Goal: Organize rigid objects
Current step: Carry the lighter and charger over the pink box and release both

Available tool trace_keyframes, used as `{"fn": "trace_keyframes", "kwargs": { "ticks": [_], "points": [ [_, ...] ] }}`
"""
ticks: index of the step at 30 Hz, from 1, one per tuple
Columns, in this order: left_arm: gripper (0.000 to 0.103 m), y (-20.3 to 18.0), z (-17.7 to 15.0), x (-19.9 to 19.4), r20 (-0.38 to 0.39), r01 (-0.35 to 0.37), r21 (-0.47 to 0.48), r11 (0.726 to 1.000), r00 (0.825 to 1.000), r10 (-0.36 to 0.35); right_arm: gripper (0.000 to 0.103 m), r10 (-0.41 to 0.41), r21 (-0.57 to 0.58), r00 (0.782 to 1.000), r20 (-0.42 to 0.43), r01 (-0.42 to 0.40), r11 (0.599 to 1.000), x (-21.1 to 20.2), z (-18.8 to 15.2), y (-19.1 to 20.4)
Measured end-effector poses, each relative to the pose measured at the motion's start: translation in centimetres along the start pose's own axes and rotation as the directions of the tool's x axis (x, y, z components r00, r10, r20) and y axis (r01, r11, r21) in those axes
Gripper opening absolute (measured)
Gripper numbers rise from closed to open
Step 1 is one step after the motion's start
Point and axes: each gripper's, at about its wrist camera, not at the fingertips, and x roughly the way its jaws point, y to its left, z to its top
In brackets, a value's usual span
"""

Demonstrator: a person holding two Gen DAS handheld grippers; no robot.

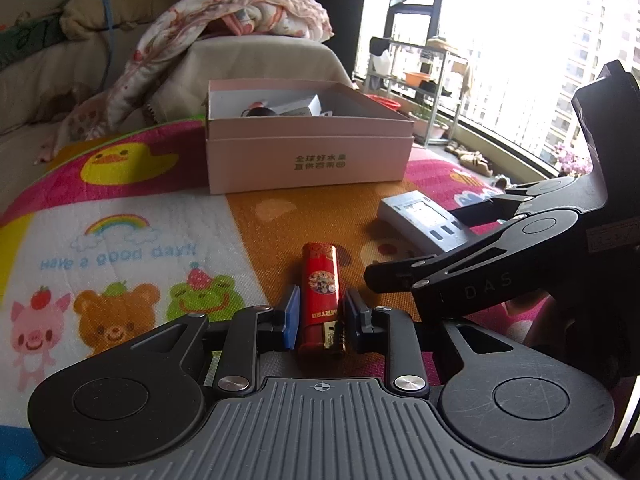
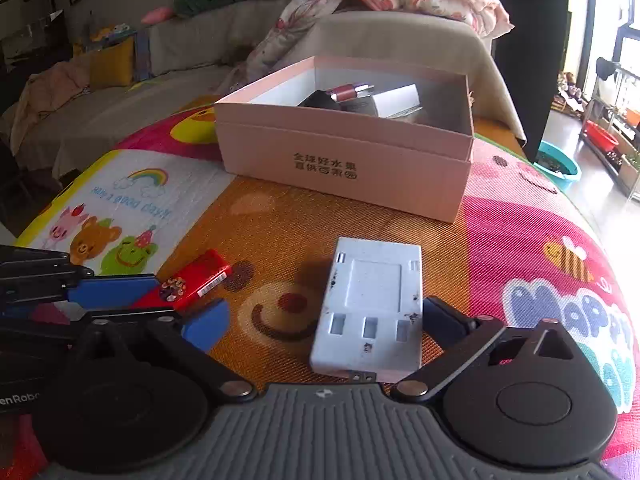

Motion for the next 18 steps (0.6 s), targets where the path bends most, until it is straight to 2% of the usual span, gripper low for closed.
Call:
{"fn": "trace_keyframes", "kwargs": {
  "ticks": [7,9,12,16,18],
  "points": [
    [0.028,0.15,0.00,0.09,0.003,-0.002,-0.014,1.000,1.000,0.002,0.102,0.019,0.011,1.000,0.025,-0.019,1.000,-0.59,-0.42,-0.41],
    [0.028,0.03,0.01,0.13,0.003,-0.008,-0.010,1.000,1.000,0.008,0.091,-0.011,0.039,0.999,0.050,0.009,0.999,-0.92,-0.58,-0.66],
    [0.029,-0.26,-0.01,0.12,0.002,-0.019,0.001,1.000,1.000,0.019,0.085,-0.071,0.072,0.996,0.062,0.066,0.995,-0.92,-0.57,-0.86],
    [0.029,-0.12,0.25,0.35,-0.004,-0.018,-0.010,1.000,1.000,0.018,0.081,-0.100,0.070,0.993,0.063,0.096,0.993,-0.79,-0.44,-0.70],
    [0.029,-0.24,0.44,0.47,-0.009,-0.025,-0.010,1.000,1.000,0.025,0.070,-0.100,0.057,0.993,0.071,0.096,0.994,-0.75,-0.26,-0.60]
  ]
}}
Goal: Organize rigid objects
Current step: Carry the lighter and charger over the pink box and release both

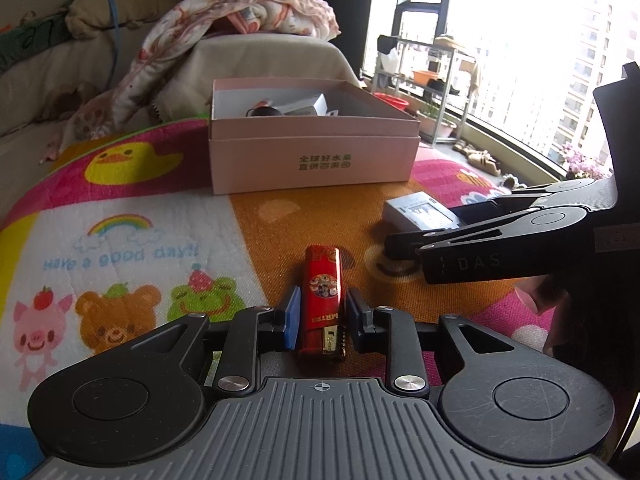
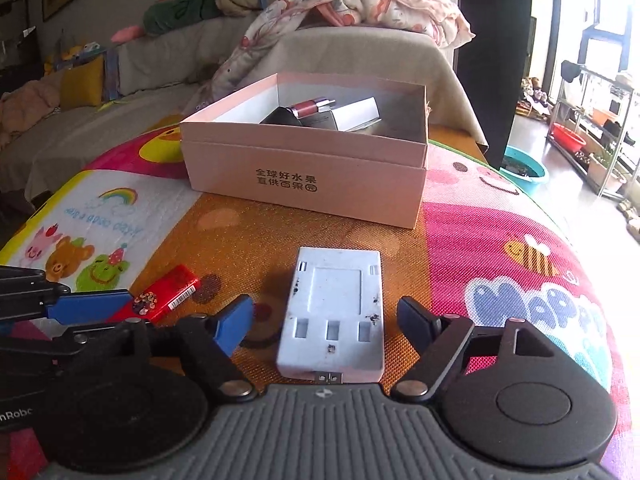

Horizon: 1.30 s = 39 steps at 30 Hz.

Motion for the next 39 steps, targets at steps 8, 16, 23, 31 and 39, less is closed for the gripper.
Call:
{"fn": "trace_keyframes", "kwargs": {
  "ticks": [8,16,23,31,39],
  "points": [
    [0.027,-0.9,0.1,-0.1,-0.003,-0.030,0.052,0.998,1.000,0.030,0.048,-0.008,-0.050,1.000,-0.011,0.008,0.999,-0.8,0.1,0.1],
    [0.027,-0.9,-0.1,-1.4,0.038,0.016,0.099,0.995,0.999,-0.020,0.048,-0.001,-0.057,1.000,-0.013,0.000,0.998,-4.0,-0.9,-1.6],
    [0.027,0.7,8.3,-3.3,0.197,0.006,0.154,0.988,0.980,-0.037,0.048,-0.018,-0.008,0.991,0.129,0.019,1.000,-7.0,4.0,-3.6],
    [0.027,7.0,20.9,6.0,0.188,0.028,-0.003,1.000,0.982,-0.027,0.048,-0.037,0.105,0.981,0.192,0.017,0.994,-1.3,15.0,-5.2],
    [0.027,9.6,20.3,12.0,0.094,-0.021,-0.049,0.999,0.995,0.025,0.054,-0.045,0.166,0.996,0.077,0.032,0.986,5.6,14.9,-5.6]
  ]
}}
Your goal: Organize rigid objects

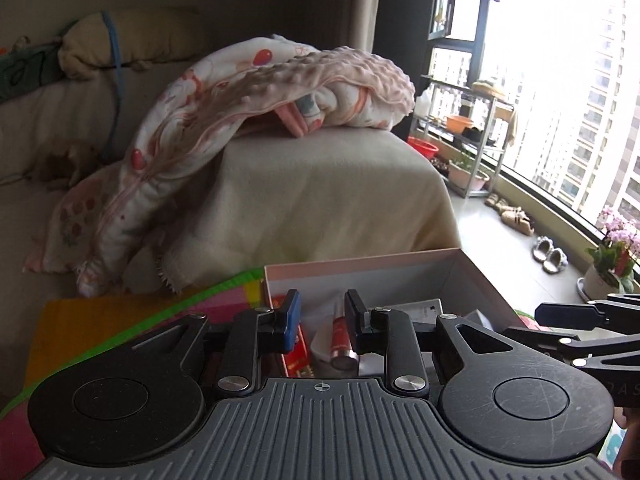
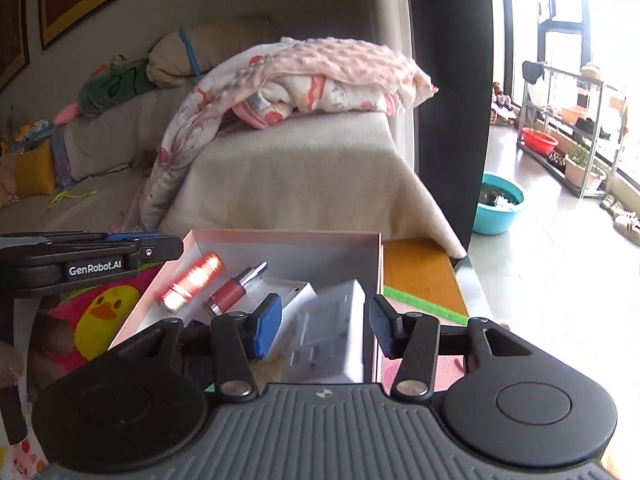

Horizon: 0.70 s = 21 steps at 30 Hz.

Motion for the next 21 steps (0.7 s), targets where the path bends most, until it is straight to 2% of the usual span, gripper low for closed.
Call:
{"fn": "trace_keyframes", "kwargs": {
  "ticks": [3,6,9,11,14,17,18,19,21],
  "points": [
    [0.027,0.0,-1.3,-2.7,0.032,-0.008,-0.002,1.000,0.999,0.008,0.061,-0.045,-0.044,0.998,0.034,0.046,0.998,-1.4,-1.5,0.4],
    [0.027,-0.9,-3.6,-7.2,0.046,-0.018,0.040,0.999,0.999,0.016,0.063,-0.063,-0.086,0.996,0.059,0.068,0.994,-3.9,-3.5,0.5],
    [0.027,-1.6,-6.8,-11.8,0.034,-0.013,0.086,0.996,0.999,0.010,0.070,-0.068,-0.102,0.995,0.067,0.075,0.992,-6.7,-6.1,0.4],
    [0.028,-2.2,-9.3,-14.0,-0.006,-0.024,0.114,0.993,1.000,0.025,0.076,-0.076,-0.095,0.996,0.052,0.081,0.992,-8.2,-8.0,0.4],
    [0.029,-3.2,-13.2,-15.1,-0.099,-0.098,0.161,0.982,0.988,0.115,0.078,-0.074,-0.099,0.997,-0.011,0.073,0.992,-9.2,-10.9,0.9],
    [0.029,-3.4,-16.5,-14.7,-0.207,-0.121,0.148,0.982,0.967,0.150,0.078,-0.078,-0.102,0.992,-0.103,0.068,0.992,-9.0,-13.3,1.7],
    [0.029,-3.5,-17.2,-14.6,-0.215,-0.126,0.139,0.982,0.964,0.154,0.078,-0.078,-0.087,0.989,-0.128,0.067,0.994,-8.9,-13.9,1.8],
    [0.028,-3.8,-17.6,-15.0,-0.188,-0.142,0.150,0.978,0.967,0.169,0.078,-0.076,-0.076,0.986,-0.151,0.065,0.995,-8.8,-14.4,1.9],
    [0.025,-4.4,-17.9,-15.0,-0.181,-0.153,0.157,0.976,0.967,0.181,0.079,-0.087,-0.086,0.986,-0.142,0.075,0.993,-8.8,-15.1,2.1]
  ]
}}
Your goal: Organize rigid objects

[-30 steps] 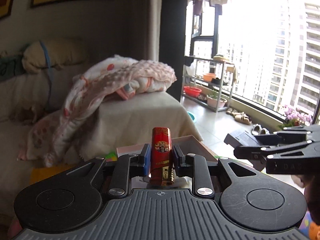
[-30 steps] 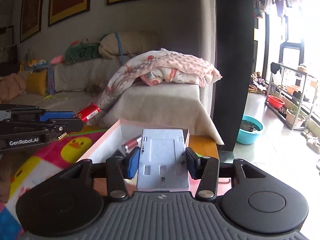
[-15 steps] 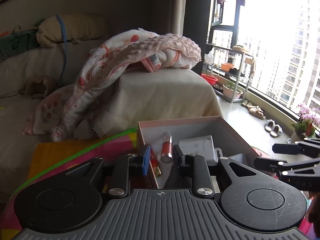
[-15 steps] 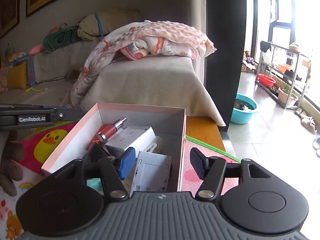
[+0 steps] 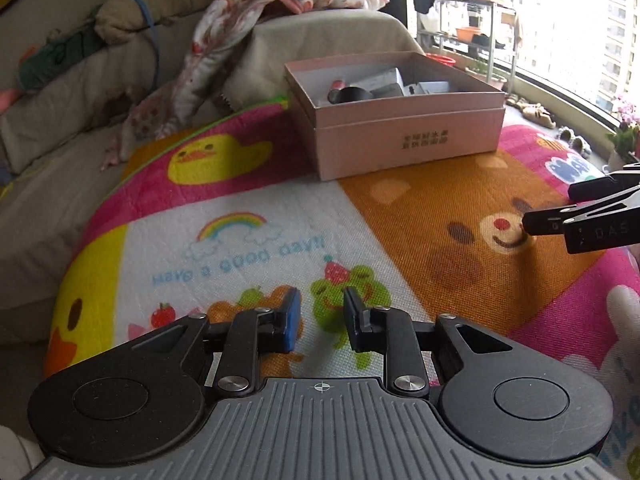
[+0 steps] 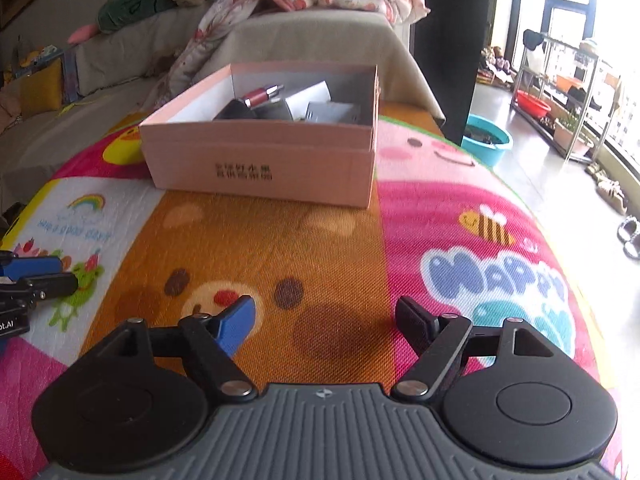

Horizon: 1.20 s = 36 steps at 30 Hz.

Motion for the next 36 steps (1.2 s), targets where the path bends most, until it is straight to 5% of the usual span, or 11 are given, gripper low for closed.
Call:
{"fn": "trace_keyframes", "kwargs": {
  "ticks": [6,17,20,22,36],
  "points": [
    [0.017,-1.9,0.9,0.9,0.007,0.051,-0.020,0.999,0.999,-0.051,0.102,-0.053,0.052,0.998,-0.019,0.054,0.997,0.7,-0.1,-0.6],
    [0.018,-3.2,1.1,2.3,0.088,0.160,-0.068,0.985,0.984,-0.154,0.103,-0.045,0.052,0.999,0.006,0.044,0.998,0.9,-0.4,-1.0],
    [0.025,-3.8,1.3,2.5,0.106,0.177,-0.072,0.982,0.980,-0.169,0.103,-0.057,0.061,0.998,0.041,0.054,0.997,1.1,-0.5,-0.8],
    [0.031,-4.2,1.2,2.6,0.119,0.168,-0.092,0.981,0.980,-0.157,0.103,-0.073,0.072,0.996,0.060,0.068,0.995,1.1,-0.7,-0.5],
    [0.031,-5.3,1.3,2.8,0.143,0.079,-0.182,0.980,0.988,-0.053,0.103,-0.095,0.100,0.992,0.088,0.086,0.991,1.1,-1.1,-0.3]
  ]
}}
